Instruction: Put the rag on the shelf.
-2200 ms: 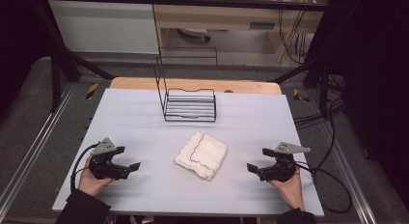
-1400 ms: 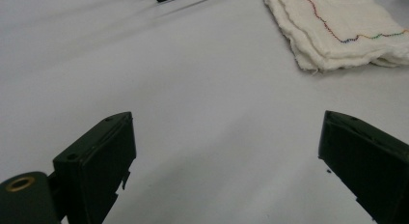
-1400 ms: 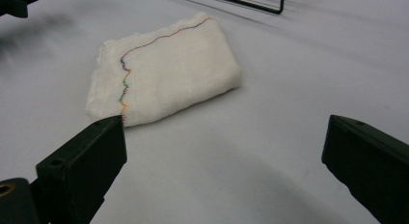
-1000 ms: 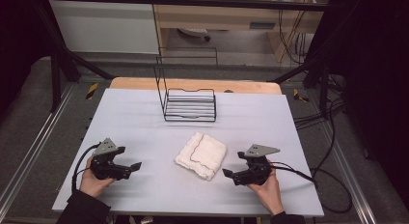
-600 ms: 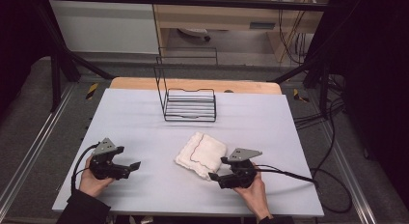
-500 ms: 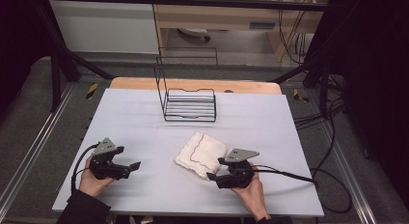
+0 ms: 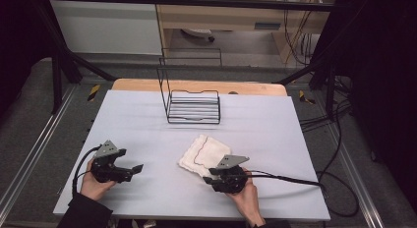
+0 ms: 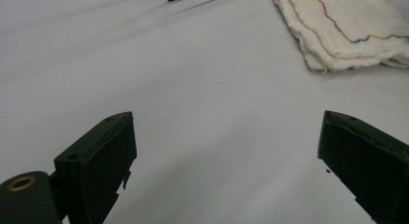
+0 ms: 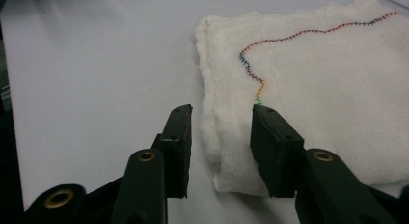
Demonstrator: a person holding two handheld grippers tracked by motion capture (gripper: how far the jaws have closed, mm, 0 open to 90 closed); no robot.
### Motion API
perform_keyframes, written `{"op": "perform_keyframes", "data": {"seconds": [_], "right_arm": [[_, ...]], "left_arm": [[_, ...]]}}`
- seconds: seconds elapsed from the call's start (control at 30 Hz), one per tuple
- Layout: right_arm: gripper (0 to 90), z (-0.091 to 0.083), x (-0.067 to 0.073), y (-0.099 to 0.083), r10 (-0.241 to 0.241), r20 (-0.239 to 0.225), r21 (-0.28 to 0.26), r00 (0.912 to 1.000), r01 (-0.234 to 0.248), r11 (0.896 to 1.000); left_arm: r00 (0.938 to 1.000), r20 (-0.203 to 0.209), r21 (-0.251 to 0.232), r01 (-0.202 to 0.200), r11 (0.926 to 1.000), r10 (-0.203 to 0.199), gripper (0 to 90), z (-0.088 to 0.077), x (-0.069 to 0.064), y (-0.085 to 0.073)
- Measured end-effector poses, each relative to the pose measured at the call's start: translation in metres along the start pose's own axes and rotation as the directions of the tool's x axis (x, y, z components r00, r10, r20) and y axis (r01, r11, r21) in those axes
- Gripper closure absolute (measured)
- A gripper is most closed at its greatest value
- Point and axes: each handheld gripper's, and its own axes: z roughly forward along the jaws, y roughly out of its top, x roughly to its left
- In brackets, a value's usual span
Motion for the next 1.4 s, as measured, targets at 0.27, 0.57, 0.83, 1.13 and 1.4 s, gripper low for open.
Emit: {"op": "perform_keyframes", "data": {"seconds": [0.27,0.57,0.83,1.13,1.4], "right_arm": [[69.6,0.003,0.000,-0.003,-0.022,0.021,0.017,0.9995,0.022,1.000],[83.6,-0.001,-0.002,-0.001,-0.052,0.025,0.036,0.9983,0.051,0.998],[83.9,-0.013,-0.004,0.001,-0.064,0.011,0.044,0.9979,0.063,0.997],[81.9,-0.028,-0.014,-0.007,-0.015,-0.015,0.045,0.9998,0.015,0.999],[59.8,-0.039,-0.017,-0.009,0.063,0.043,-0.014,0.9971,-0.062,0.998]], "left_arm": [[1.0000,0.001,0.002,0.000,1.0000,0.000,6.5,0.000,0.000,0.000],[1.0000,0.000,0.002,0.000,1.0000,0.000,6.6,0.000,0.000,0.000],[1.0000,0.001,0.000,0.000,1.0000,0.000,6.7,0.000,0.000,0.000],[1.0000,0.002,0.002,0.000,1.0000,0.000,6.7,0.000,0.000,0.000],[1.0000,0.002,0.000,0.001,1.0000,-0.001,6.7,-0.001,0.000,0.000]]}}
